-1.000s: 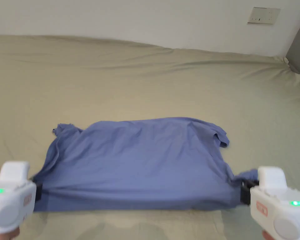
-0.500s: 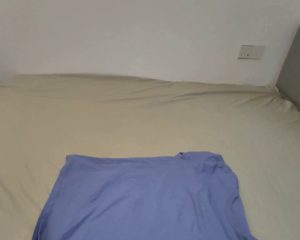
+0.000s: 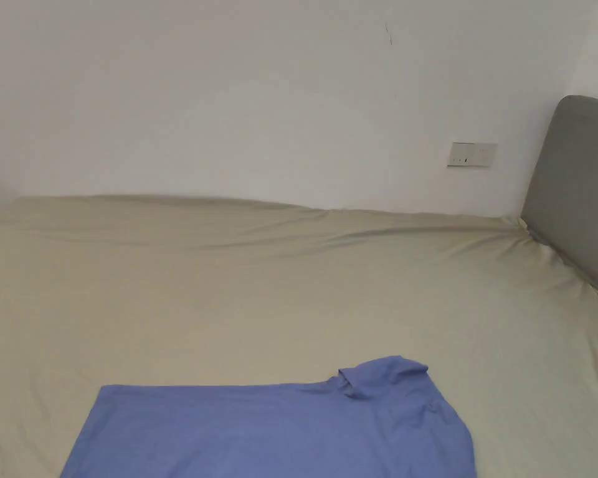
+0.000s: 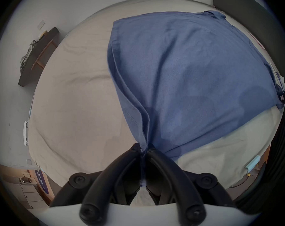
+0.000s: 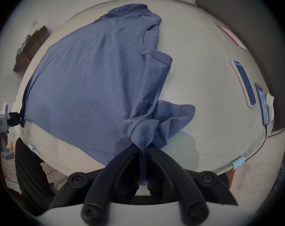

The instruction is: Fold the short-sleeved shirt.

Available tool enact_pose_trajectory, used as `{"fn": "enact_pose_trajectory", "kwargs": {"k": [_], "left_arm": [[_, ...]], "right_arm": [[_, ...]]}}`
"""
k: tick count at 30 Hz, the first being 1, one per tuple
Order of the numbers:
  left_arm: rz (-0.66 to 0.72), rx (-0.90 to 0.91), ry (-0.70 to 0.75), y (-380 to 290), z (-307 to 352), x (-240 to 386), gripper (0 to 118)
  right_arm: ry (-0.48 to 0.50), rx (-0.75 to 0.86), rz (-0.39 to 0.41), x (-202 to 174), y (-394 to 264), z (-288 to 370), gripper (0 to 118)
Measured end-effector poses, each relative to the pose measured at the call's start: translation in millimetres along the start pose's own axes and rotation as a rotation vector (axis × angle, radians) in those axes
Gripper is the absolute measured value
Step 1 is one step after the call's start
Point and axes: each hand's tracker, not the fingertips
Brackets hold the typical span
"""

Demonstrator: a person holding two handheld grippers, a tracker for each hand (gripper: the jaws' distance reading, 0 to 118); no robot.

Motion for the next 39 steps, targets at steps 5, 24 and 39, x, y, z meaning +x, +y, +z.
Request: {"fn": "enact_pose_trajectory", "kwargs": {"k": [5, 24, 39], "left_arm": [[0.050, 0.207, 0.046, 31, 35, -3, 113], [0.167, 1.143, 0.097, 161, 252, 54, 73], [0.139, 0.971, 0.063, 207, 150, 50, 0]], "right_arm": [[-0.096, 0.095, 0.033, -4, 37, 24, 115], [-0.147, 1.098, 0.297, -161, 164, 226, 58], [-0.100, 0.984, 0.337, -186, 201, 154, 0]]}}
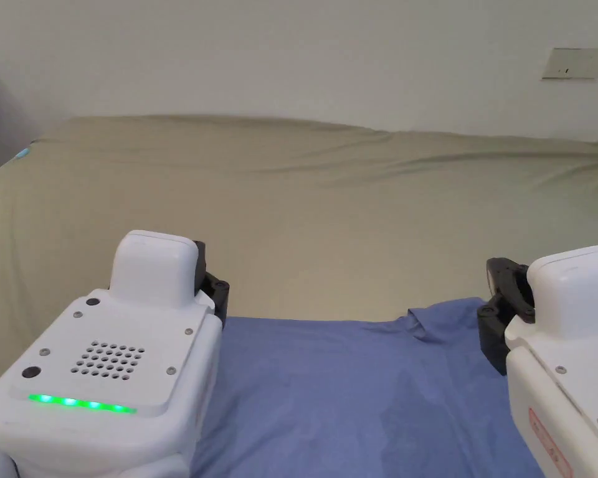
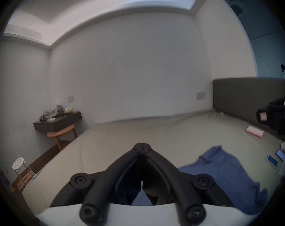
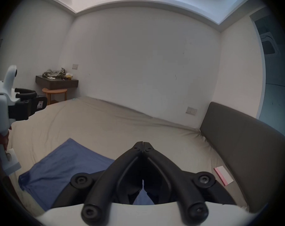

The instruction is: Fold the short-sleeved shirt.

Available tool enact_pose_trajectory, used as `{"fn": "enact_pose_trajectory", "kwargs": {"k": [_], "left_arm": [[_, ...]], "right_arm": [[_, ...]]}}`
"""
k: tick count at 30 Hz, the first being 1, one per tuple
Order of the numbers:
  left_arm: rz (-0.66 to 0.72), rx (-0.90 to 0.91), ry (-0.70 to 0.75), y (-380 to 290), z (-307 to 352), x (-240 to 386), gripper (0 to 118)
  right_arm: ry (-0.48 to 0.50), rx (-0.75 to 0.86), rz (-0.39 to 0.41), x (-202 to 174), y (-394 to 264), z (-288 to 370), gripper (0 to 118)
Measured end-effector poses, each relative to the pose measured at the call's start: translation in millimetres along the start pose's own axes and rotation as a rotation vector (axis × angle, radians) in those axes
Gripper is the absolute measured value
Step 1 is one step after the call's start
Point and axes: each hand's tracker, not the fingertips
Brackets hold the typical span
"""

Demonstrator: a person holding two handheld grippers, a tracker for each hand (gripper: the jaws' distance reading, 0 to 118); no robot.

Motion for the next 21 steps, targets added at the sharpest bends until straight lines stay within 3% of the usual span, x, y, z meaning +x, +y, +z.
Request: {"fn": "enact_pose_trajectory", "kwargs": {"k": [4, 8, 9, 10, 11, 12, 16, 19, 21], "left_arm": [[0.092, -0.190, 0.037, -64, -54, -36, 0], [0.087, -0.432, 0.133, -119, -130, -66, 2], [0.107, -0.447, 0.157, -128, -149, -75, 16], [0.132, -0.462, 0.127, -134, -169, -86, 44], [0.145, -0.499, 0.124, -137, -188, -91, 91], [0.156, -0.529, 0.137, -142, -208, -99, 113], [0.104, -0.569, 0.197, -152, -282, -114, 116], [0.119, -0.612, 0.150, -165, -315, -116, 116], [0.121, -0.692, 0.168, -173, -329, -111, 111]], "right_arm": [[-0.019, -0.123, 0.004, 14, -36, -29, 0], [-0.048, -0.214, -0.010, 37, -66, -57, 0], [-0.050, -0.235, -0.020, 42, -71, -64, 0], [-0.047, -0.246, -0.036, 47, -77, -69, 0], [-0.043, -0.257, -0.050, 50, -82, -74, 0], [-0.051, -0.279, -0.055, 55, -89, -80, 0], [-0.068, -0.332, -0.048, 61, -107, -91, 0], [-0.076, -0.362, -0.038, 65, -115, -93, 0], [-0.083, -0.379, -0.040, 67, -121, -93, 0]]}}
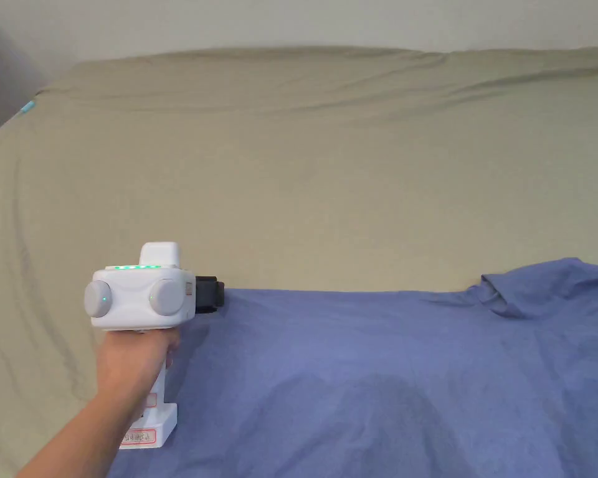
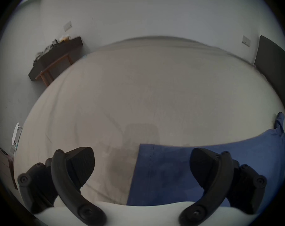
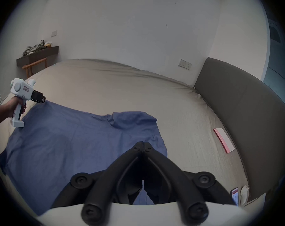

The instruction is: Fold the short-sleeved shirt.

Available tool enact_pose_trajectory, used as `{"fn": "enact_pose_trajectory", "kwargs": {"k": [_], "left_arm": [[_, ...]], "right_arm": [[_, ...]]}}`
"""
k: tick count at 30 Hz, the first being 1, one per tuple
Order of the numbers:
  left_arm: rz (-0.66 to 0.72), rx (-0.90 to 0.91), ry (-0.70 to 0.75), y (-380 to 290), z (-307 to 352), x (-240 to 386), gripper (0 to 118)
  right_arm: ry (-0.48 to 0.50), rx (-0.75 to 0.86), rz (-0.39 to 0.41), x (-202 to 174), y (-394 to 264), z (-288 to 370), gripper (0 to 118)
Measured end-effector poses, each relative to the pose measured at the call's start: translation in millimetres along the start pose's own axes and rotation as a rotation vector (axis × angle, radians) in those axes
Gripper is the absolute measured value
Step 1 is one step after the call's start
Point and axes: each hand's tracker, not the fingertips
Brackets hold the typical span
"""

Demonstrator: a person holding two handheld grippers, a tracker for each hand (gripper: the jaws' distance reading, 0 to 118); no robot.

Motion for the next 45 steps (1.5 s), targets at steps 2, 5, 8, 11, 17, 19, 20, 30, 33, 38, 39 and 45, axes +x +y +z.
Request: {"fn": "enact_pose_trajectory", "kwargs": {"k": [2, 5, 8, 11, 17, 19, 20, 30, 33, 38, 39, 45], "left_arm": [[-0.031, 0.004, -0.022, -4, -1, 5, 102], [-0.012, 0.027, -0.122, -1, 9, 8, 63], [-0.152, 0.074, -0.094, -2, 23, 22, 1], [-0.198, 0.114, -0.068, -7, 42, 32, 1], [-0.239, 0.251, -0.089, -25, 112, 34, 1], [-0.262, 0.298, -0.104, -34, 140, 32, 1], [-0.266, 0.312, -0.101, -38, 150, 32, 1], [-0.292, 0.351, -0.116, -88, 207, 30, 1], [-0.324, 0.322, -0.108, -107, 206, 33, 1], [-0.299, 0.277, -0.115, -119, 189, 28, 1], [-0.292, 0.275, -0.115, -119, 191, 27, 1], [-0.210, 0.345, -0.093, -102, 226, 7, 1]], "right_arm": [[-0.003, -0.013, 0.002, 3, -3, -3, 0], [-0.008, -0.029, -0.001, 3, -7, -7, 0], [0.017, -0.057, -0.016, 1, -12, -12, 0], [0.031, -0.065, -0.011, 1, -12, -18, 0], [0.039, -0.069, -0.075, 37, 15, -51, 0], [0.023, -0.085, -0.080, 52, 25, -79, 0], [0.019, -0.104, -0.079, 57, 28, -94, 0], [-0.027, -0.435, -0.064, 81, -9, -257, 109], [-0.019, -0.428, -0.094, 76, -18, -260, 109], [0.120, -0.402, -0.146, 66, -3, -236, 0], [0.073, -0.406, -0.060, 60, -1, -232, 0], [0.057, -0.281, -0.102, 76, 30, -159, 0]]}}
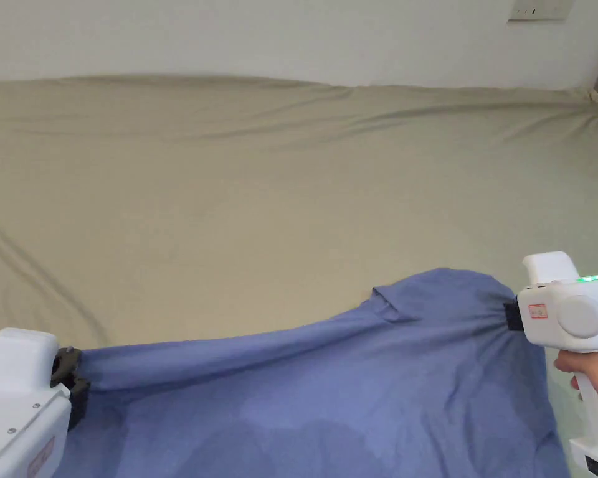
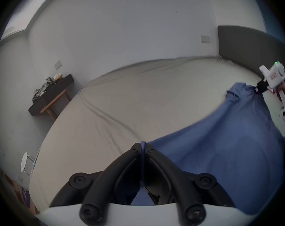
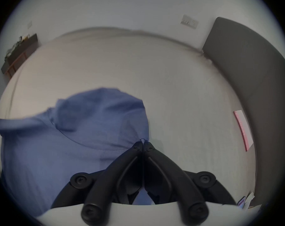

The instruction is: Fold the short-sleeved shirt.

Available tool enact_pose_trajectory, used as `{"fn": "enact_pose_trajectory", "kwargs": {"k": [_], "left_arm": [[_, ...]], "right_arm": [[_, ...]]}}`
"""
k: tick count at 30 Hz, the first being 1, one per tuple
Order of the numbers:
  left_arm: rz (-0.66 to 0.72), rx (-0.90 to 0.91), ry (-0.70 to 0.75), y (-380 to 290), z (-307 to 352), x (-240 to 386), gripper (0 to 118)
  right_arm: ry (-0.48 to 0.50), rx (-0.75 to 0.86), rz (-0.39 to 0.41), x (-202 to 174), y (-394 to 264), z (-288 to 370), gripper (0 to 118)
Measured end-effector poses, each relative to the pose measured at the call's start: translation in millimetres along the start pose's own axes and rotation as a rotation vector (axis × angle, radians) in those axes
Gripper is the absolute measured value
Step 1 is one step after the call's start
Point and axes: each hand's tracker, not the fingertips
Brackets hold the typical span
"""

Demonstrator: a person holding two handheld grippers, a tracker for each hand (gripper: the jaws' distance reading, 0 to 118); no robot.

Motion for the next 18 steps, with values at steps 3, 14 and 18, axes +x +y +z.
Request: {"fn": "enact_pose_trajectory", "kwargs": {"k": [3, 14, 18], "left_arm": [[0.015, 0.084, 0.042, 26, 31, -16, 1], [0.039, 0.389, 0.139, 108, 178, -61, 1], [0.057, 0.485, 0.157, 132, 230, -76, 1]], "right_arm": [[0.000, 0.103, 0.002, 11, 4, 63, 0], [-0.001, 0.538, -0.068, 44, -2, 301, 0], [-0.016, 0.674, -0.086, 53, -8, 366, 0]]}}
